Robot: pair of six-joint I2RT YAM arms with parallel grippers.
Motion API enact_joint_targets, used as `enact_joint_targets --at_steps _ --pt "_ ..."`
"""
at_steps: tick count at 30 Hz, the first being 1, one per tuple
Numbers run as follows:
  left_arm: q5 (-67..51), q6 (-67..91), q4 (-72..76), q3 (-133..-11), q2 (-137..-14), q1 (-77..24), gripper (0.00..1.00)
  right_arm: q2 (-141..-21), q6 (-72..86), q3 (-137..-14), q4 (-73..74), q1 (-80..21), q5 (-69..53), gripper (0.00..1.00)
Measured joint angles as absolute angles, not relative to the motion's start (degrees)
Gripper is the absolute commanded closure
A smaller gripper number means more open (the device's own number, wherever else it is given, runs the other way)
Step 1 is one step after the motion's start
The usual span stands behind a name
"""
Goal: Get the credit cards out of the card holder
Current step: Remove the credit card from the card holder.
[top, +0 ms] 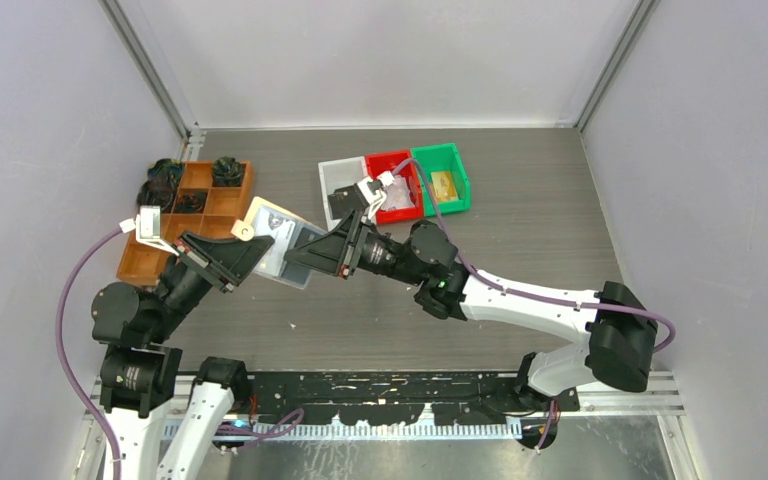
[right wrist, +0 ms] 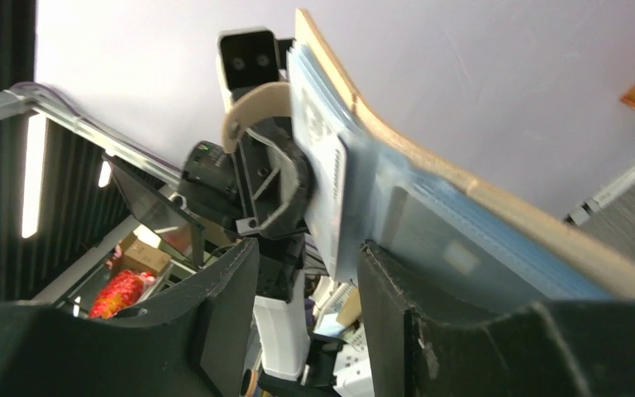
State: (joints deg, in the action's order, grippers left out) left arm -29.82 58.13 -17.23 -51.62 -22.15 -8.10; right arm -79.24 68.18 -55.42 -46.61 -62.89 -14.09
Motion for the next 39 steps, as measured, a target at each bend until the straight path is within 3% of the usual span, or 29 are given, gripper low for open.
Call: enact_joint_targets --at_steps 8,27,33,39 --pt "-29.7 57.9 -17.6 -51.6 -22.3 -8.1 0.84 -79.2 67.2 -56.9 -39.9 -62.8 -15.6 0.46" --pt "-25.5 56.8 -16.0 -51.1 -21.7 -7.4 0.85 -86.1 69.3 -59.7 -47.4 -62.4 -13.7 0.95" --pt "-25.3 57.1 -17.3 -51.0 -21.6 -8.0 0.84 -86.5 70.1 -54.7 -58.0 -62.8 -12.7 0.99" --pt "-23.1 58.3 -18.5 -51.1 -21.8 -8.3 0.76 -88.3 70.7 -53.8 -62.8 -63.0 -11.3 0.99"
